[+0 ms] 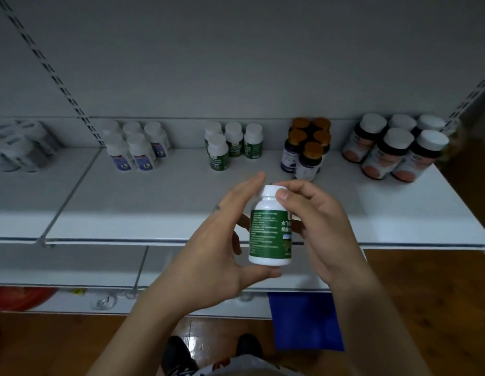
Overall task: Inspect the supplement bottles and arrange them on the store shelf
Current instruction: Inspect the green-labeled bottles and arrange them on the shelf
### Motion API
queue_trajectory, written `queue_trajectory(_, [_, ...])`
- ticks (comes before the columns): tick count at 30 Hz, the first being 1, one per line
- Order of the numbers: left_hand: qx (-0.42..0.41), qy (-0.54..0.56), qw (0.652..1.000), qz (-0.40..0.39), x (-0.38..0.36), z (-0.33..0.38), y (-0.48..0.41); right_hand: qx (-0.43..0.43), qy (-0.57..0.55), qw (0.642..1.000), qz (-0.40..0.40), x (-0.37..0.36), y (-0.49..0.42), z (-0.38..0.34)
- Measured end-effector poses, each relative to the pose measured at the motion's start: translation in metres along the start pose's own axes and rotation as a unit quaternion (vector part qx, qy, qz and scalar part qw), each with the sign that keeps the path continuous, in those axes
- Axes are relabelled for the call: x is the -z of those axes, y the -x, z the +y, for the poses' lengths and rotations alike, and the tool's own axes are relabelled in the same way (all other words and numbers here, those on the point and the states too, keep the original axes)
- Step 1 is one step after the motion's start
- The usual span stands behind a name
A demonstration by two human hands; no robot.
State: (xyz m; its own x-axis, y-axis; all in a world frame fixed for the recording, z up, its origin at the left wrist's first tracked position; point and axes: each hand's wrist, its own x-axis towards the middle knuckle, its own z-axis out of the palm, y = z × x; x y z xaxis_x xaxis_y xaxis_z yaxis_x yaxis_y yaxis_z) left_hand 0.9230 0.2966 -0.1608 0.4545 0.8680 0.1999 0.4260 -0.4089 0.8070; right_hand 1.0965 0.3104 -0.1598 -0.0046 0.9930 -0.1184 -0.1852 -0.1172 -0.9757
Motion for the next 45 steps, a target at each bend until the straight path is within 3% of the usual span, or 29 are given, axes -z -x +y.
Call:
queue_trajectory(6, [0.016,-0.020,0.999,0.026,0.003,-0.001,0.012,-0.037,-0.002,0.998,-0.058,-0.009,-0.001,0.007])
queue_trajectory(12, [0.037,-0.019,0.996,0.077,0.014,-0.005,0.020,-0.117,-0.092,0.969,-0.196,-0.010,-0.006,0.017])
queue_trajectory(16, [0.063,-0.023,0.994,0.092,0.024,-0.007,0.022,-0.119,-0.094,0.953,-0.262,-0.017,-0.009,0.016])
queue_trajectory(21, [0.081,-0.009,0.992,0.093,0.025,-0.011,0.023,-0.118,-0.083,0.954,-0.263,-0.018,-0.012,0.016])
queue_trajectory(27, [0.078,0.014,0.994,0.077,0.021,-0.018,0.024,-0.085,0.038,0.970,-0.225,-0.020,-0.010,0.013])
queue_trajectory(33, [0.086,0.009,0.993,0.081,0.018,-0.014,0.015,-0.063,0.089,0.976,-0.191,-0.014,-0.010,0.009])
queue_trajectory(45, [0.074,-0.020,0.994,0.073,0.012,-0.015,0.000,-0.102,-0.035,0.978,-0.180,0.004,-0.020,0.012])
